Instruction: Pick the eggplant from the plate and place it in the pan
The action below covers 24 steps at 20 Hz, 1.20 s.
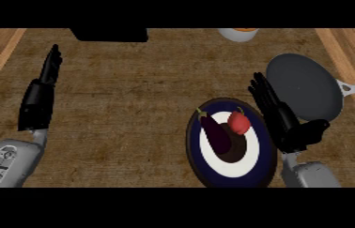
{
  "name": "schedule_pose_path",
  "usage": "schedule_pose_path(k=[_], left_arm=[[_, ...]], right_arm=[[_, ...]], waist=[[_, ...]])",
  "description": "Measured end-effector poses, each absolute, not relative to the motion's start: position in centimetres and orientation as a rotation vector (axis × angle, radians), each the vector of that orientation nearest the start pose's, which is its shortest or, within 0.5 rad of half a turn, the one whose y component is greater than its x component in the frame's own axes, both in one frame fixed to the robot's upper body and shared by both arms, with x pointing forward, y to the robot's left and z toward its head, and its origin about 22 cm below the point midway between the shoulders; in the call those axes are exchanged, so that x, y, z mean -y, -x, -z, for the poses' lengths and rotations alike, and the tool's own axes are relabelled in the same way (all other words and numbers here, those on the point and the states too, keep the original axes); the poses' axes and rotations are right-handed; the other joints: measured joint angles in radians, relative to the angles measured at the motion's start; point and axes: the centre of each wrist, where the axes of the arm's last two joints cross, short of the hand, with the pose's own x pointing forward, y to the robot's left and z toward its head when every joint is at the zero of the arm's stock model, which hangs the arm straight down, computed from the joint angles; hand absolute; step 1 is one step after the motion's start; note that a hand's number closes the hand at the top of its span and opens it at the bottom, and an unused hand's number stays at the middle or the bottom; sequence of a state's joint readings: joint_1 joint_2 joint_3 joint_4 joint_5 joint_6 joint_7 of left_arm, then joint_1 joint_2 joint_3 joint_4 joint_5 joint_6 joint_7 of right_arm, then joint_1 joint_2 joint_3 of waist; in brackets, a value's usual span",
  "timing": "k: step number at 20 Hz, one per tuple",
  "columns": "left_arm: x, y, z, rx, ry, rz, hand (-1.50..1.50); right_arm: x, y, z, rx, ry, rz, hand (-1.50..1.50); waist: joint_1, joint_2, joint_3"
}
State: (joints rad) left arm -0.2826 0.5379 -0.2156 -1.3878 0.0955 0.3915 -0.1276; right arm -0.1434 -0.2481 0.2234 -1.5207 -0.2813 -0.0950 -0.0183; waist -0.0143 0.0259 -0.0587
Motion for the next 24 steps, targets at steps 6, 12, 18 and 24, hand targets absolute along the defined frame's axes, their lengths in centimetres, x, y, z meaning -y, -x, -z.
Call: schedule_pose_path(k=[6,12,18,24], left_arm=[[-26.6,-30.1,-4.6,1.686,-0.300,0.331,0.00],[-24.6,-29.3,-3.6,1.572,-0.143,0.367,0.00],[-24.6,-28.5,-4.9,1.516,-0.102,0.361,0.00],[-24.5,-28.2,-5.0,1.504,-0.092,0.362,0.00]], right_arm=[[22.9,-31.4,-3.8,1.474,-0.037,-0.331,-1.50],[24.4,-32.1,-1.7,1.438,0.401,-0.660,-1.50],[23.2,-32.0,1.3,1.403,0.426,-0.735,-1.50],[21.2,-34.4,-2.4,1.232,0.530,-1.017,-1.50]], waist=[[0.045,-0.009,0.046],[0.057,-0.013,0.051],[0.032,-0.023,0.057],[0.029,-0.028,0.057]])
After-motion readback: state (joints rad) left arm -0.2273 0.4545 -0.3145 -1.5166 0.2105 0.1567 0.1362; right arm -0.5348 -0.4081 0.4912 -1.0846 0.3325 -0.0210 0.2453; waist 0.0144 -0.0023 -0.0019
